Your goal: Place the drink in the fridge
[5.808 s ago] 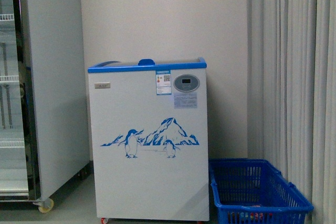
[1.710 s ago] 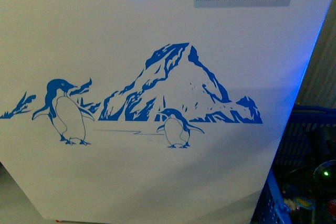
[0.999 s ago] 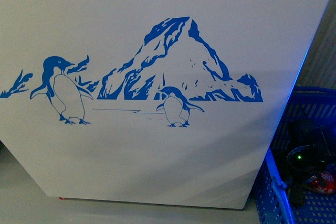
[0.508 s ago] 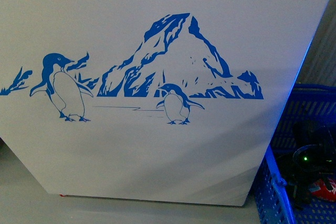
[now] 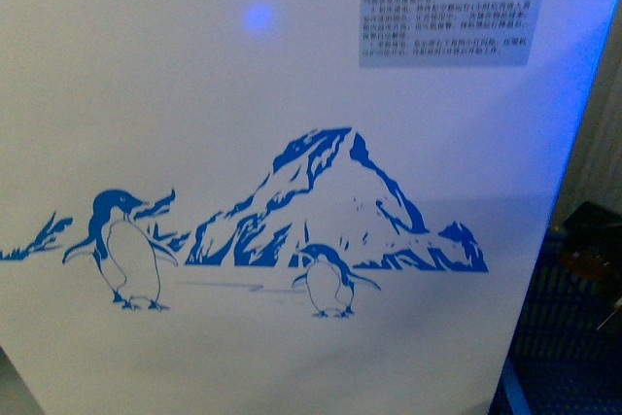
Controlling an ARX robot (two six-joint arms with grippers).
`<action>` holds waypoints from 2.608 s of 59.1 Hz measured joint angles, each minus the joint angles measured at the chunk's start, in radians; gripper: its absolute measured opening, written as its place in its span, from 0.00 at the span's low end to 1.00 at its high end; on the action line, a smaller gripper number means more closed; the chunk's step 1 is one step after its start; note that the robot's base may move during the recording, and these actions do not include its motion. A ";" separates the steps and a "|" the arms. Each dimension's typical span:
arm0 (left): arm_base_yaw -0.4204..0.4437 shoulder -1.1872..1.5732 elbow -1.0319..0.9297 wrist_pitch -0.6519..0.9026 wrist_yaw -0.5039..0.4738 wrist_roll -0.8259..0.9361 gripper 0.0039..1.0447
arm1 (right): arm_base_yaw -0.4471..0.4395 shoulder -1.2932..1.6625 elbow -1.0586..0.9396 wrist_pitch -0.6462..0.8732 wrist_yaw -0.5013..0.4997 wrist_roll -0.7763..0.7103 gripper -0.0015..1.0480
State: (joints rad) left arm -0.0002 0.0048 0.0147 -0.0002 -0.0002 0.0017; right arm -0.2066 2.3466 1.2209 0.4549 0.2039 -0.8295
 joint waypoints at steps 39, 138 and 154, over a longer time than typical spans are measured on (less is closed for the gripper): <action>0.000 0.000 0.000 0.000 0.000 0.000 0.92 | -0.175 -1.558 -0.517 -0.491 -0.550 0.912 0.39; 0.000 0.000 0.000 0.000 0.000 0.000 0.92 | 0.243 -1.960 -0.660 -0.631 -0.249 0.892 0.38; 0.000 0.000 0.000 0.000 0.000 0.000 0.92 | 0.243 -1.960 -0.660 -0.630 -0.249 0.892 0.38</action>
State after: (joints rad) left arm -0.0002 0.0048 0.0147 -0.0002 -0.0006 0.0017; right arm 0.0360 0.3870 0.5610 -0.1753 -0.0448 0.0628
